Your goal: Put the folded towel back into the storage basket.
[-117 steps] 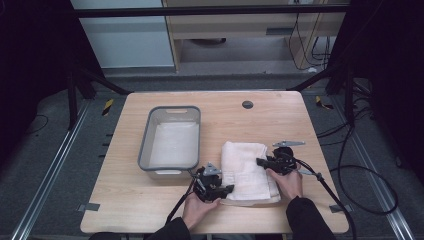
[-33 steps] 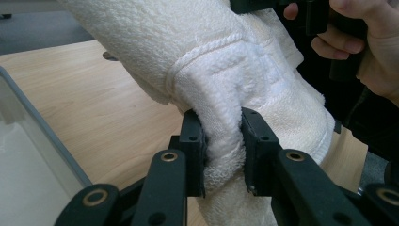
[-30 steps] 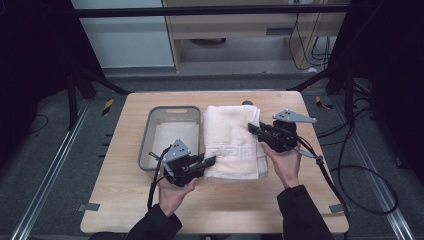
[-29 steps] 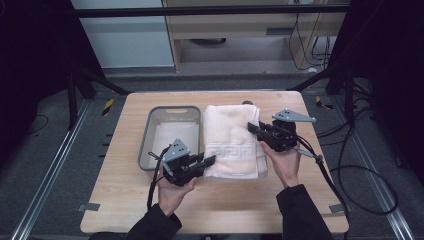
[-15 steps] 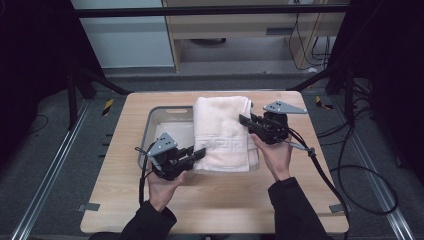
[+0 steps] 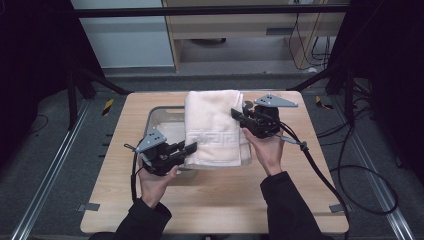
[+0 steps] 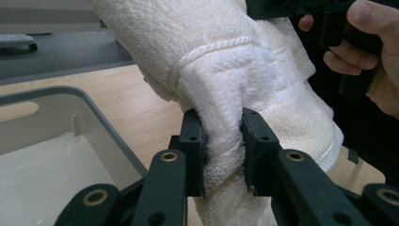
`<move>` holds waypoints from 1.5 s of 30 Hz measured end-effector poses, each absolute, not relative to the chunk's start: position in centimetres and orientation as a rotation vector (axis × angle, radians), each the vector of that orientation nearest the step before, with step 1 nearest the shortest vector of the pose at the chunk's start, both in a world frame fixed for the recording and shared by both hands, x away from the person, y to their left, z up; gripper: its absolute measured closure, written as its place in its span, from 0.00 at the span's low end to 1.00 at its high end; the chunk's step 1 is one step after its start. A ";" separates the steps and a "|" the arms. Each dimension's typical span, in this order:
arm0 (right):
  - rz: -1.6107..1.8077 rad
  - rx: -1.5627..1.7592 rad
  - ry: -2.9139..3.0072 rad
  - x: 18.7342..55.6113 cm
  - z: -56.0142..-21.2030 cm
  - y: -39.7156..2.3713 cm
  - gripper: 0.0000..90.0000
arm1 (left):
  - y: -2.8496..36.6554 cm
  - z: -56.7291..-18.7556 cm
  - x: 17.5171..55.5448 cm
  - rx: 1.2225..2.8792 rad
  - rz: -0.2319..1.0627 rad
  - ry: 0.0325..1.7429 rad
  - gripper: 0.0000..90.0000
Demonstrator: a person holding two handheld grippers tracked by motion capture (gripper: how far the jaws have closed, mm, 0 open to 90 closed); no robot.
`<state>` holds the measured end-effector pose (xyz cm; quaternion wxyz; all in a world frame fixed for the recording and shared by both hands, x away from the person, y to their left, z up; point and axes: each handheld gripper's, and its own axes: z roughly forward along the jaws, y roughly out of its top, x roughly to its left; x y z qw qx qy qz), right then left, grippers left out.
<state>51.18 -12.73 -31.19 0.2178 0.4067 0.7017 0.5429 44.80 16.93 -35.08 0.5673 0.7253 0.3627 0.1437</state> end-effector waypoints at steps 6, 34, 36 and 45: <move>1.512 1.105 1.945 51.5 -30.4 -11.7 0.81 | 17.9 -34.6 44.9 1.691 0.356 0.866 0.80; 1.536 1.050 1.963 53.1 -29.0 -6.8 0.81 | 22.0 -33.4 44.9 1.660 0.438 0.931 0.80; 1.535 1.045 1.966 53.2 -28.9 -6.4 0.81 | 22.3 -33.3 44.9 1.657 0.444 0.937 0.80; 1.538 1.037 1.978 53.5 -29.1 -4.6 0.81 | 23.8 -33.4 44.8 1.651 0.465 0.971 0.80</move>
